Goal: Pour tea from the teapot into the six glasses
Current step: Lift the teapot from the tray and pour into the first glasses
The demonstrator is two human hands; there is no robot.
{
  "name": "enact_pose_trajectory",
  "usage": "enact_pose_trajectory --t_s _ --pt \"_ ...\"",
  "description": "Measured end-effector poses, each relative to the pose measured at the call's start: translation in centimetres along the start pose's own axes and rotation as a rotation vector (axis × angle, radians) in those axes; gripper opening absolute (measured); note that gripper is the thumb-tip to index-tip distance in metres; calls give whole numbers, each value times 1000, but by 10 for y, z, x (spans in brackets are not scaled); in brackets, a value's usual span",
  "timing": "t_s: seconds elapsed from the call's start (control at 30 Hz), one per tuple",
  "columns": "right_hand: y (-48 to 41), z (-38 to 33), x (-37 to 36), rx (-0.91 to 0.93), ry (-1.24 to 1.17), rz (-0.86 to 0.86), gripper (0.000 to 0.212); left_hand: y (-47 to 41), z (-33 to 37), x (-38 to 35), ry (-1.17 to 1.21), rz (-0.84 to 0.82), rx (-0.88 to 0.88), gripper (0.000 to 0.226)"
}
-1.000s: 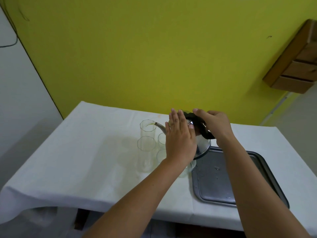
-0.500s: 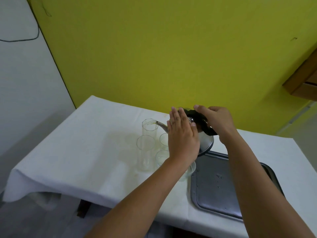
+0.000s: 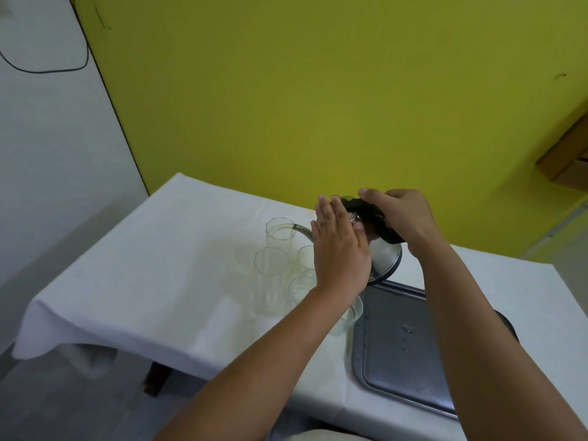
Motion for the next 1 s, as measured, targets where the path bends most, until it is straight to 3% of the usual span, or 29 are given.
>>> enact_pose_trajectory --t_s 0.5,1.0 --pt "-8 -11 -5 61 144 -26 49 -4 -6 3 31 -3 11 54" --pt "-14 -18 -11 100 172 -42 55 -8 -9 5 64 35 25 55"
Point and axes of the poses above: each hand's wrist, its own y-axis away from the middle knuckle, its own x-axis out of the back of the hand, z = x × y, the point moved 8 cm from there along -y, towards the middle knuckle, and after that the axes turned 15 degrees about x, right-handed, at the moved point
